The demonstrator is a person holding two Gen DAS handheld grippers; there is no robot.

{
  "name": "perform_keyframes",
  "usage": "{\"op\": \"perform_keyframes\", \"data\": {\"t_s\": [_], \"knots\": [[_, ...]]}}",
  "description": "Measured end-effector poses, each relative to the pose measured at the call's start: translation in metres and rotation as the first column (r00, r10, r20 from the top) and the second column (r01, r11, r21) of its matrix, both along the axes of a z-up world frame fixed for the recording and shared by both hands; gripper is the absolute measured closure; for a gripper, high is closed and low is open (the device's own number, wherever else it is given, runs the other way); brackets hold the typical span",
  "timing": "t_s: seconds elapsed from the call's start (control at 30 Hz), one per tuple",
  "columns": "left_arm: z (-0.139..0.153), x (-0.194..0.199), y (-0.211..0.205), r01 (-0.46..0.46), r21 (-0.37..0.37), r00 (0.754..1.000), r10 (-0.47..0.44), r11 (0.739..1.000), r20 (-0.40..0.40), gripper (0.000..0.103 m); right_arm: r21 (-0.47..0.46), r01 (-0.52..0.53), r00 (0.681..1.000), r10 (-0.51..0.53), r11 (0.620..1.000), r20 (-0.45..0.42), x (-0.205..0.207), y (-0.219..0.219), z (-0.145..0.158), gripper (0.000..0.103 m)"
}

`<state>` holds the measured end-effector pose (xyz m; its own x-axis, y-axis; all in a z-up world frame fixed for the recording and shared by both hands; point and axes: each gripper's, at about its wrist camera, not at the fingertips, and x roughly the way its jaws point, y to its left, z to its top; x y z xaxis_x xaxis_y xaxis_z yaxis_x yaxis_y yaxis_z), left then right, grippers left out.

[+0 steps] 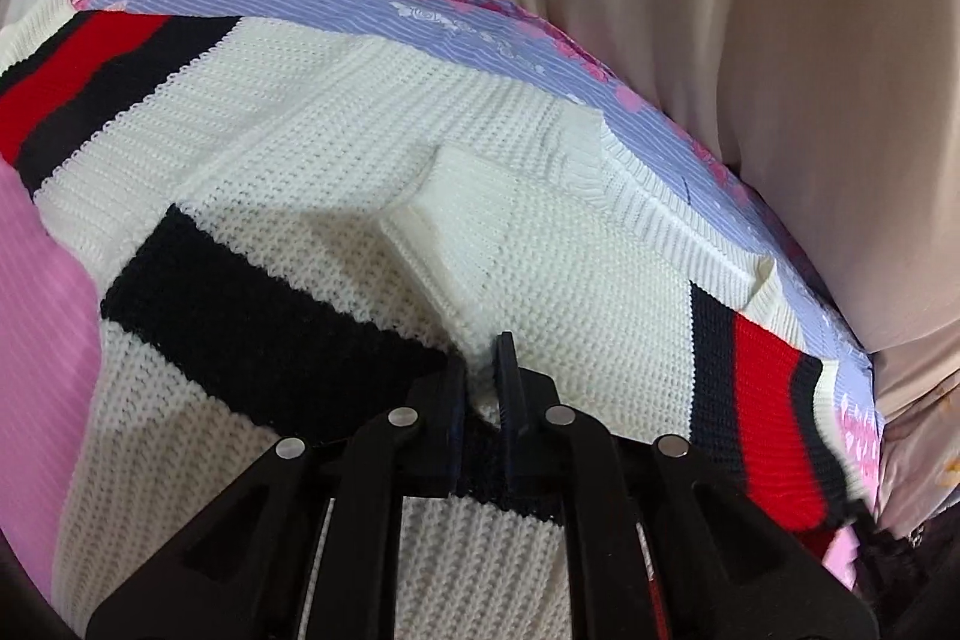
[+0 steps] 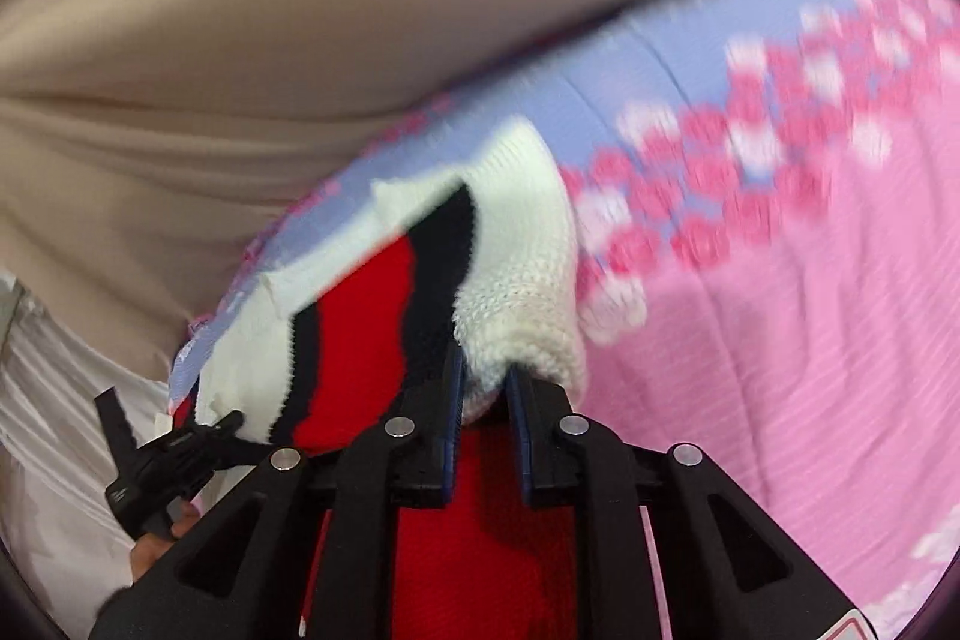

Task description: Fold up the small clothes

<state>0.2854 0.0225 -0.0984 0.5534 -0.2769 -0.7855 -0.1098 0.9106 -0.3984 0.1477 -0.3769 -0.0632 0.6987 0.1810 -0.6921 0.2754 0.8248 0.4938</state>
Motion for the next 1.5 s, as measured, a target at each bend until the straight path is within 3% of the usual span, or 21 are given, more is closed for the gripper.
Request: {"op": "perform_keyframes", "data": {"t_s": [0.17, 0.3, 0.4, 0.47, 0.53, 0.67, 0.77, 0.8, 0.83, 0.87, 0.9, 0.97, 1.0, 1.03, 1.17, 1.27, 1.3, 1.37, 1.4, 1.43, 1.5], "knots": [[-0.003, -0.005, 0.0, -0.005, 0.005, 1.0, 0.005, 1.0, 0.022, 0.093, -0.163, -0.077, 0.997, 0.078, 0.984, -0.003, 0.027, 0.034, 0.008, 0.088], [-0.006, -0.009, 0.0, 0.016, 0.014, 0.999, -0.017, 1.0, 0.041, 0.092, -0.204, -0.013, 0.995, -0.009, 0.979, -0.104, 0.022, 0.022, -0.021, 0.089], [-0.008, -0.011, 0.0, 0.028, 0.01, 0.998, -0.029, 1.0, 0.048, 0.092, -0.134, 0.041, 0.989, -0.059, 0.99, -0.133, 0.003, 0.013, -0.03, 0.09], [-0.008, -0.011, 0.001, 0.025, 0.009, 0.998, -0.025, 1.0, 0.049, 0.092, -0.17, 0.061, 0.988, -0.083, 0.984, -0.129, -0.009, 0.017, -0.019, 0.089], [-0.008, -0.012, 0.001, 0.019, 0.008, 0.999, -0.019, 1.0, 0.048, 0.092, -0.201, 0.086, 0.99, -0.107, 0.976, -0.096, -0.013, 0.023, -0.002, 0.08], [-0.008, -0.011, 0.0, 0.009, 0.013, 0.999, -0.009, 1.0, 0.045, 0.092, -0.19, -0.041, 0.999, 0.035, 0.981, -0.036, 0.015, 0.055, 0.017, 0.08], [-0.008, -0.011, 0.0, 0.002, 0.008, 0.999, -0.002, 1.0, 0.04, 0.092, -0.221, -0.155, 0.984, 0.132, 0.963, -0.118, 0.049, 0.07, -0.009, 0.09], [-0.008, -0.011, 0.002, 0.001, 0.0, 0.999, -0.001, 1.0, 0.035, 0.092, -0.214, -0.146, 0.98, 0.112, 0.966, -0.162, 0.052, 0.061, -0.027, 0.092], [-0.008, -0.011, 0.003, 0.003, -0.004, 0.999, -0.003, 1.0, 0.032, 0.092, -0.192, -0.119, 0.978, 0.082, 0.974, -0.194, 0.051, 0.048, -0.042, 0.103], [-0.007, -0.011, 0.003, 0.008, -0.005, 1.0, -0.008, 1.0, 0.029, 0.092, -0.131, -0.099, 0.982, 0.075, 0.986, -0.173, 0.044, 0.034, -0.05, 0.103], [-0.007, -0.01, 0.004, 0.013, -0.005, 1.0, -0.013, 1.0, 0.028, 0.092, -0.078, -0.055, 0.987, 0.043, 0.995, -0.153, 0.035, 0.019, -0.049, 0.103], [-0.008, -0.01, 0.004, 0.023, 0.004, 0.999, -0.023, 1.0, 0.034, 0.092, -0.091, -0.014, 0.989, 0.0, 0.996, -0.15, 0.036, 0.014, -0.035, 0.103], [-0.008, -0.01, 0.004, 0.022, 0.006, 0.999, -0.022, 1.0, 0.035, 0.092, -0.123, -0.031, 0.99, 0.014, 0.992, -0.14, 0.045, 0.02, -0.025, 0.09], [-0.007, -0.009, 0.004, 0.017, 0.005, 0.999, -0.017, 1.0, 0.033, 0.092, -0.154, -0.063, 0.991, 0.043, 0.986, -0.131, 0.057, 0.026, -0.017, 0.088], [-0.008, -0.009, 0.004, 0.003, -0.008, 1.0, -0.003, 1.0, 0.027, 0.092, -0.197, -0.203, 0.976, 0.182, 0.959, -0.117, 0.133, 0.055, -0.006, 0.088], [-0.007, -0.008, 0.003, 0.011, 0.005, 1.0, -0.011, 1.0, 0.022, 0.091, -0.232, -0.217, 0.959, 0.164, 0.948, -0.23, 0.172, 0.05, -0.036, 0.096], [-0.006, -0.009, 0.004, 0.016, -0.001, 1.0, -0.016, 1.0, 0.018, 0.088, -0.225, -0.179, 0.967, 0.129, 0.958, -0.22, 0.174, 0.038, -0.043, 0.103], [-0.002, -0.012, 0.014, 0.01, -0.032, 1.0, -0.009, 0.999, 0.007, 0.078, -0.216, -0.094, 0.977, 0.048, 0.972, -0.21, 0.163, 0.023, -0.036, 0.103], [0.001, -0.015, 0.022, -0.012, -0.045, 1.0, 0.012, 0.999, 0.006, 0.063, -0.234, -0.081, 0.979, 0.033, 0.969, -0.201, 0.157, 0.024, -0.028, 0.099], [0.008, -0.022, 0.043, -0.07, -0.067, 0.997, 0.072, 0.995, 0.022, 0.057, -0.253, -0.082, 0.983, 0.037, 0.964, -0.178, 0.143, 0.028, -0.016, 0.091], [0.018, -0.031, 0.079, -0.146, -0.101, 0.987, 0.152, 0.984, 0.056, 0.044, -0.309, -0.119, 0.985, 0.071, 0.944, -0.16, 0.116, 0.046, 0.004, 0.091]]}}
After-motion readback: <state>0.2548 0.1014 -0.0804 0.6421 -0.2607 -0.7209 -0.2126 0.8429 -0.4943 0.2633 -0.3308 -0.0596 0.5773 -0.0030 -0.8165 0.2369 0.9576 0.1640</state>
